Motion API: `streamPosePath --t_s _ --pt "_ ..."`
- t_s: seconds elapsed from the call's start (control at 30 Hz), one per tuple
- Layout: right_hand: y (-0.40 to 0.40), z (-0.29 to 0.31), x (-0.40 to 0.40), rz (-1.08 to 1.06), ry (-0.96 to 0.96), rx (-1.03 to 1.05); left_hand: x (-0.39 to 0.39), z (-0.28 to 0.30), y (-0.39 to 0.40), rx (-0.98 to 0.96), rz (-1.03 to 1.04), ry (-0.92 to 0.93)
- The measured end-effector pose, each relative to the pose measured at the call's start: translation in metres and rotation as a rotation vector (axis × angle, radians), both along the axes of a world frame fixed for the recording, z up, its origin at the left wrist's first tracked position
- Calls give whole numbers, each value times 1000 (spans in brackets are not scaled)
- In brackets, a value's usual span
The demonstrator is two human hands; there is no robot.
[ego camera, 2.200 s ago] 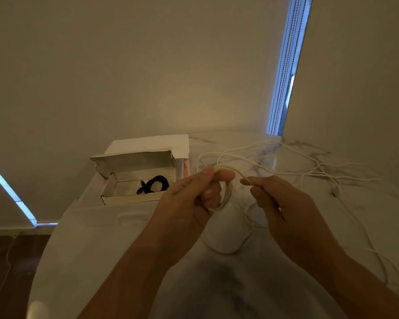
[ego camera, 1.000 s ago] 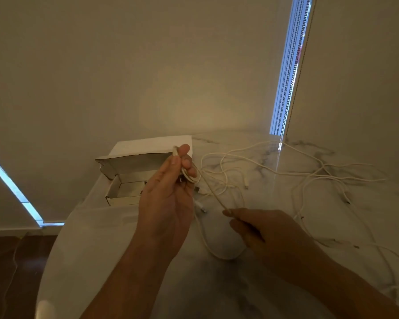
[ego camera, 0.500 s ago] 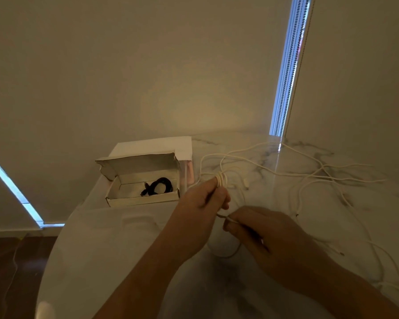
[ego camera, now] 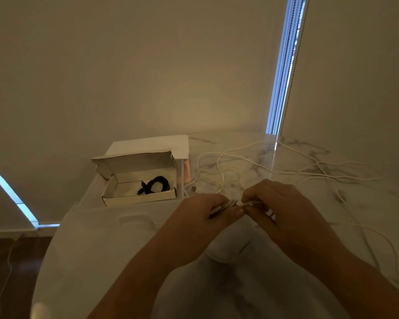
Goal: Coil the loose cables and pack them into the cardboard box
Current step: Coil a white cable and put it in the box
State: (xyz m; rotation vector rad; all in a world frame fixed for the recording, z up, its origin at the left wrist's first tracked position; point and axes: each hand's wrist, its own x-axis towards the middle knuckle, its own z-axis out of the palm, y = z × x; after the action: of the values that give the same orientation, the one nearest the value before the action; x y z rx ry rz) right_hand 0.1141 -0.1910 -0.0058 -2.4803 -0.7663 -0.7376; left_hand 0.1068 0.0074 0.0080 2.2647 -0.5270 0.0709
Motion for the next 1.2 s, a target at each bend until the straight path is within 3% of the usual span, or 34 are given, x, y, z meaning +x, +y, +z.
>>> streamPosePath --t_s 0.3,0.57,1.0,1.2 --pt "0 3 3 -23 -36 33 -9 6 0 -33 36 -72" --pt "1 12 0 8 -78 157 -11 15 0 -350 -60 -16" --pt "1 12 1 -9 -2 248 -9 16 1 -989 -216 375" --pt "3 11 3 26 -21 252 -1 13 3 -1203 -264 412"
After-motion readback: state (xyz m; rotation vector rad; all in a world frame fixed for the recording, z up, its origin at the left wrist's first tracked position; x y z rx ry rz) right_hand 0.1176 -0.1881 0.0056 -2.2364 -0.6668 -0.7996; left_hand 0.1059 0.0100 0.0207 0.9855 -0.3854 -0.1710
